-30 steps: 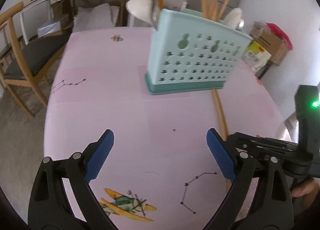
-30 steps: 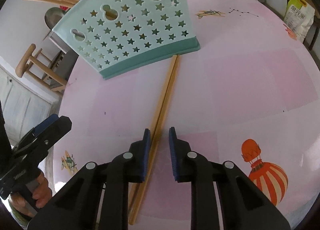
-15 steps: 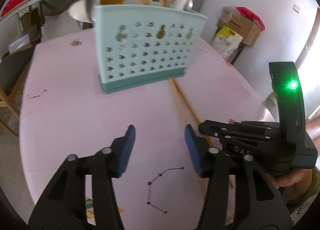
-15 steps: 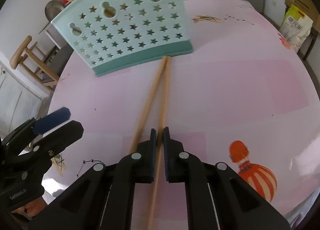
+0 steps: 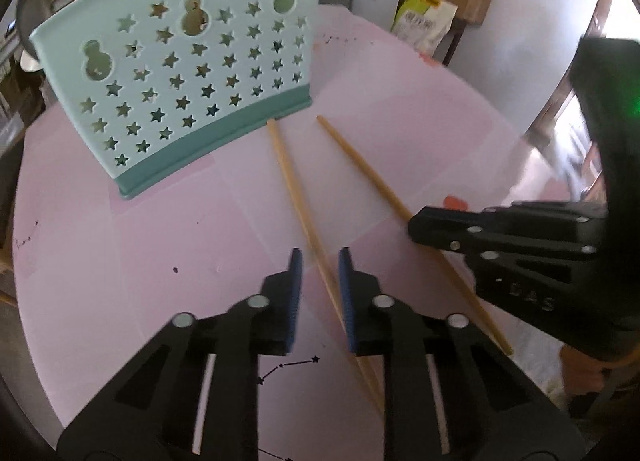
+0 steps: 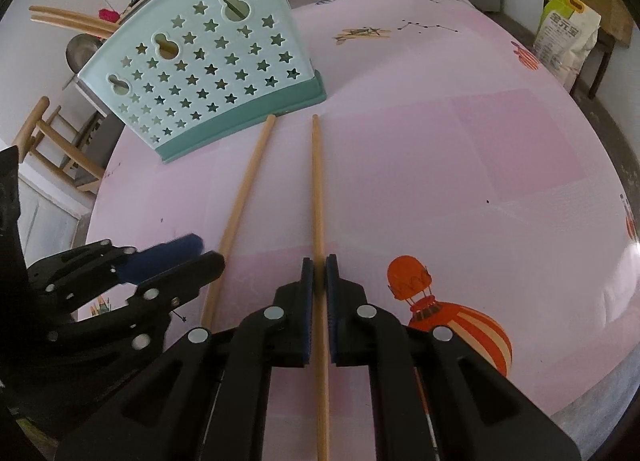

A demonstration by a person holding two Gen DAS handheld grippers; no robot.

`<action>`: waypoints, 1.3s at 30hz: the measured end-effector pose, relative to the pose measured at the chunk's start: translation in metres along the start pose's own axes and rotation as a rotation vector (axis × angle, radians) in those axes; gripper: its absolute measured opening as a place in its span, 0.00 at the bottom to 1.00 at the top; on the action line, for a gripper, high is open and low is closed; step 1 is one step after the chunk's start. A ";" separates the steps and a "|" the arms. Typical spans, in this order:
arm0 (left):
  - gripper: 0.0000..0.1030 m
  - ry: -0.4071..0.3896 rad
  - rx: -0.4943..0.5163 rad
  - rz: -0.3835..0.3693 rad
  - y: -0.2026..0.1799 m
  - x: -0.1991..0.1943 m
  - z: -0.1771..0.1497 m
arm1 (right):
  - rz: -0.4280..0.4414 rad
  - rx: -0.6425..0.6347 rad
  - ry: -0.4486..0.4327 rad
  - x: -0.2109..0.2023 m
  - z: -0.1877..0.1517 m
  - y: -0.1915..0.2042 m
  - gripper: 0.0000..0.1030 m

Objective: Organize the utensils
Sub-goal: 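Grasp a wooden chopstick with the right tool while the left tool grasps another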

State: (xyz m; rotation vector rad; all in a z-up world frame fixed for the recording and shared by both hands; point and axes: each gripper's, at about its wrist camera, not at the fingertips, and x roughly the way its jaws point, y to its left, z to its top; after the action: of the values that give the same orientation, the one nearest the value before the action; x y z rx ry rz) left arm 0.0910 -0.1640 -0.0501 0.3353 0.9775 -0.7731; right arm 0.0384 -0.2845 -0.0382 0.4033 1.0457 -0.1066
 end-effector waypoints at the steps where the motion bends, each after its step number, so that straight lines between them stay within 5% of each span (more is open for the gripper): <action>1: 0.06 0.005 0.004 0.005 0.001 0.001 -0.001 | 0.001 -0.001 -0.001 0.000 0.000 0.000 0.06; 27: 0.04 0.073 -0.124 0.067 0.069 -0.050 -0.062 | 0.027 -0.026 0.023 -0.002 -0.007 0.005 0.06; 31: 0.20 0.040 -0.130 0.056 0.073 -0.057 -0.057 | 0.029 -0.023 0.027 -0.002 -0.006 0.004 0.06; 39: 0.21 0.041 -0.152 0.081 0.074 -0.033 -0.023 | 0.027 -0.029 0.024 -0.002 -0.006 0.006 0.06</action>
State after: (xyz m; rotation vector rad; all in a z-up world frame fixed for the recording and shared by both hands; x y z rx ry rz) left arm 0.1188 -0.0848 -0.0403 0.2584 1.0479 -0.6165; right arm 0.0336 -0.2772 -0.0378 0.3927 1.0642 -0.0623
